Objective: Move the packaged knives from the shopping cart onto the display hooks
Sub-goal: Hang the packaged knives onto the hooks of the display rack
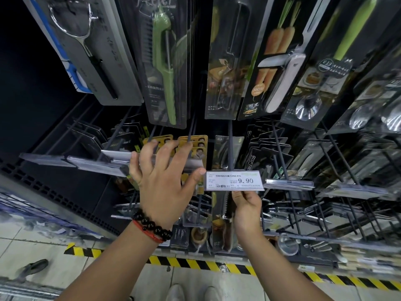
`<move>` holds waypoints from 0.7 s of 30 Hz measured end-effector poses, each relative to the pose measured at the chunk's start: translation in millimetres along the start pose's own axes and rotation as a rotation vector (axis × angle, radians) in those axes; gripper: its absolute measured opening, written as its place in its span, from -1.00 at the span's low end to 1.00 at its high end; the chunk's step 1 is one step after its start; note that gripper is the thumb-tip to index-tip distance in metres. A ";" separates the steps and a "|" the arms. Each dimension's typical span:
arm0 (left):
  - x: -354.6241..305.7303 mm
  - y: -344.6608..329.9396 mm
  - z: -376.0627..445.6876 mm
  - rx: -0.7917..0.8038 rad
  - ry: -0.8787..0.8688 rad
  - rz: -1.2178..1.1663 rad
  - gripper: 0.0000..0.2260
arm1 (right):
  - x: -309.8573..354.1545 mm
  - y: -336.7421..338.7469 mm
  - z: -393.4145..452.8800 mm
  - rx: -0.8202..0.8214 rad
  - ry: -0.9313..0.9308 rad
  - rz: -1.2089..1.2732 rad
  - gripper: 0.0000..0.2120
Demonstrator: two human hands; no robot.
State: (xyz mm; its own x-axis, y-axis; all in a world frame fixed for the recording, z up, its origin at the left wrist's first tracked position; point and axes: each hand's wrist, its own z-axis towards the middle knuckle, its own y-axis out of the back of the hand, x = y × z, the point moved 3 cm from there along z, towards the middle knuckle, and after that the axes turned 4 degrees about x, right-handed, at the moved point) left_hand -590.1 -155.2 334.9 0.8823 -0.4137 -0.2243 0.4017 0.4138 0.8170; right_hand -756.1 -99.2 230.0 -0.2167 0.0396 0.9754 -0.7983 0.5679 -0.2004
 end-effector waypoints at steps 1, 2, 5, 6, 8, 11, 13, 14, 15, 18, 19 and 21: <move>0.2 0.2 0.1 -0.001 -0.002 0.001 -0.50 | 2.0 -1.1 -1.7 0.014 0.012 0.002 -0.76; 0.3 0.3 0.2 -0.002 -0.001 -0.001 -0.50 | 4.1 -2.2 -3.7 0.030 0.027 0.003 -0.75; -0.1 0.5 0.1 -0.001 0.002 -0.014 -0.51 | 10.7 -6.2 -9.2 0.052 0.073 0.004 -0.70; -0.2 0.4 0.1 -0.002 0.001 -0.016 -0.52 | 11.2 -7.2 -9.1 0.049 0.072 0.011 -0.71; -0.1 0.3 0.0 -0.006 0.003 -0.023 -0.52 | 11.2 -9.1 -7.1 0.035 0.051 0.023 -0.74; 0.1 -0.2 0.1 -0.006 0.002 -0.021 -0.52 | 12.9 -10.2 -3.8 0.019 0.029 0.018 -0.73; 0.5 -0.5 0.4 -0.007 -0.001 -0.017 -0.52 | 13.4 -9.9 -2.6 0.018 0.023 0.037 -0.71; 0.8 -0.7 0.4 -0.007 -0.001 -0.016 -0.51 | 12.9 -9.0 -2.1 0.012 0.022 0.048 -0.70; 1.1 -0.9 0.5 -0.007 -0.002 -0.016 -0.51 | 11.9 -8.0 -1.6 0.002 0.019 0.059 -0.68; 1.3 -1.2 0.4 -0.008 0.001 -0.020 -0.52 | 10.5 -5.4 -1.4 -0.019 0.010 0.085 -0.66; 1.3 -1.3 0.3 -0.008 0.002 -0.022 -0.53 | 10.7 -4.8 -1.8 -0.024 0.012 0.082 -0.68; 0.9 -1.5 0.4 -0.012 -0.002 -0.024 -0.53 | 11.8 -3.6 -2.5 -0.040 0.022 0.077 -0.69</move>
State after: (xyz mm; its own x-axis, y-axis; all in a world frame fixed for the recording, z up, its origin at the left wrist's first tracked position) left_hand -590.0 -156.6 333.6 0.8720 -0.4254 -0.2424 0.4255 0.4138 0.8048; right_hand -754.4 -98.8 242.5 -0.2638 0.1017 0.9592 -0.7569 0.5946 -0.2712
